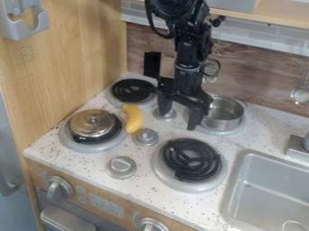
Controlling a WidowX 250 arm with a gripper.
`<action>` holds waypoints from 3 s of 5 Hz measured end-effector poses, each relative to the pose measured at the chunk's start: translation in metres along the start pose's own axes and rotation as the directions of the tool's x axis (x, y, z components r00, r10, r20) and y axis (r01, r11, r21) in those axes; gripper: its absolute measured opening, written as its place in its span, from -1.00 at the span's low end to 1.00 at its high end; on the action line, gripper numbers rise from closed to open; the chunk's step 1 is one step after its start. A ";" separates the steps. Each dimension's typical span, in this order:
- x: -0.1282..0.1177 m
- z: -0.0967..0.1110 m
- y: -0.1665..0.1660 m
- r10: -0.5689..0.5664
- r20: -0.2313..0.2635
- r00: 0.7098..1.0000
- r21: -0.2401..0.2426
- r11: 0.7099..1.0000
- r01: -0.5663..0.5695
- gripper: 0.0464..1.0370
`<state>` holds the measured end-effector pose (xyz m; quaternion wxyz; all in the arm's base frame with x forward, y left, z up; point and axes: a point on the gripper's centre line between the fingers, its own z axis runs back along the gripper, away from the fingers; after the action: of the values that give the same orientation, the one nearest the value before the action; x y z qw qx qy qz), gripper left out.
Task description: Place the banana on top of the bottom right burner
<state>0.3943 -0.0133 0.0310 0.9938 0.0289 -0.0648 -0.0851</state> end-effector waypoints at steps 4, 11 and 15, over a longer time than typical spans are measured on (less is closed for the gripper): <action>0.012 -0.028 0.052 0.239 -0.091 0.967 -0.005 0.971 -0.240 0.92; 0.028 -0.089 0.110 0.451 -0.191 0.872 0.072 0.892 -0.446 -0.04; -0.010 -0.047 0.002 0.116 -0.114 0.987 -0.084 0.988 -0.125 -0.04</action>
<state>0.3908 -0.0069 -0.0164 0.9995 -0.0159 -0.0082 -0.0259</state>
